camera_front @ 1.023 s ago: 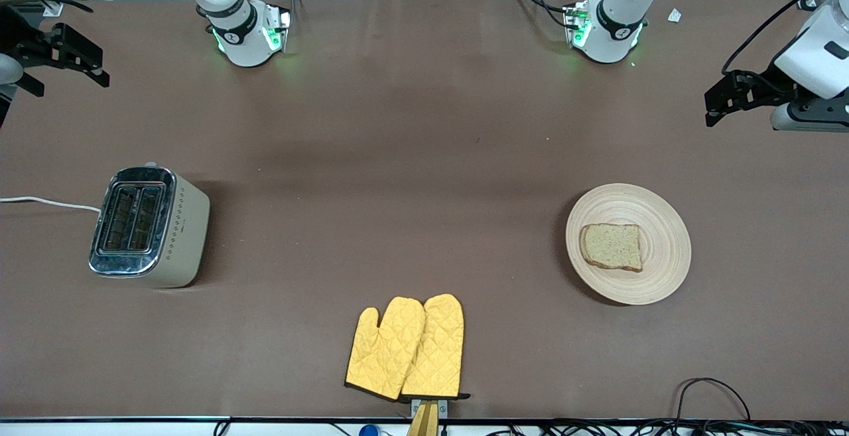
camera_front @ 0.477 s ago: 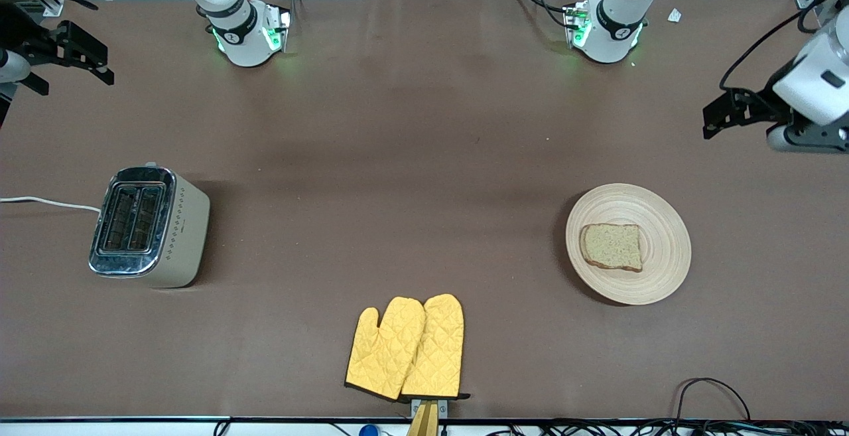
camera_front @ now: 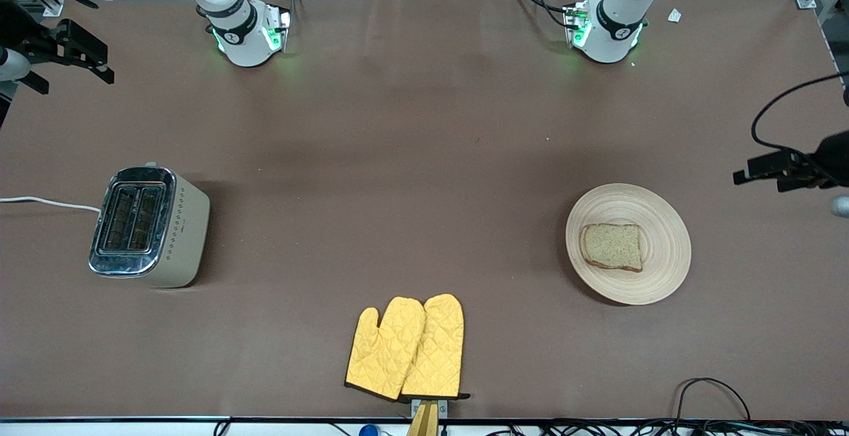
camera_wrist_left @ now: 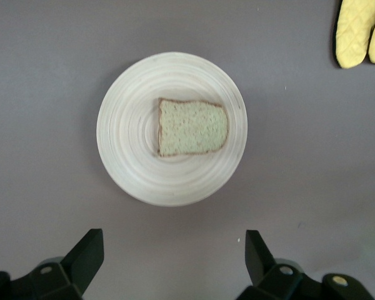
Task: Move plate and put bread in toaster
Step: 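Move the left gripper down toward the rim of the wooden plate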
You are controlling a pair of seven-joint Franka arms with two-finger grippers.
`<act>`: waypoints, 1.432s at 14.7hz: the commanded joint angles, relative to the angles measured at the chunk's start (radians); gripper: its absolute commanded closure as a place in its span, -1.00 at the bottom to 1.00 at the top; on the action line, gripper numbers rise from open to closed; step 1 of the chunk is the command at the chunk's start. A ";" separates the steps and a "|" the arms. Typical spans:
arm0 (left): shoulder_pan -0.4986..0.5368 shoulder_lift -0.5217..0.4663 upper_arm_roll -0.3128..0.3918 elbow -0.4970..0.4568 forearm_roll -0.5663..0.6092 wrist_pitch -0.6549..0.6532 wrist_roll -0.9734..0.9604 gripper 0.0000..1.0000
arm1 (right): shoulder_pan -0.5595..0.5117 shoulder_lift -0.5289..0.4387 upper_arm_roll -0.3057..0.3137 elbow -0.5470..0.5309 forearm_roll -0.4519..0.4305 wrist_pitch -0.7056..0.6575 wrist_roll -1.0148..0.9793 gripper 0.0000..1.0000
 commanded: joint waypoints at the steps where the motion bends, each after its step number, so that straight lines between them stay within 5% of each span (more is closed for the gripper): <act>1: 0.032 0.098 -0.007 0.039 -0.057 0.044 0.053 -1.00 | 0.007 -0.034 0.002 -0.031 -0.011 0.002 0.020 -1.00; 5: 0.138 0.242 -0.005 0.040 -0.223 0.056 0.230 -1.00 | 0.007 -0.034 0.002 -0.030 -0.011 0.003 0.020 -1.00; 13: 0.221 0.436 -0.005 0.039 -0.349 0.150 0.490 -0.99 | 0.012 -0.035 0.002 -0.030 -0.011 -0.004 0.021 -1.00; 21: 0.235 0.548 -0.005 0.040 -0.369 0.197 0.576 -0.61 | 0.012 -0.035 0.002 -0.028 -0.011 -0.003 0.021 -1.00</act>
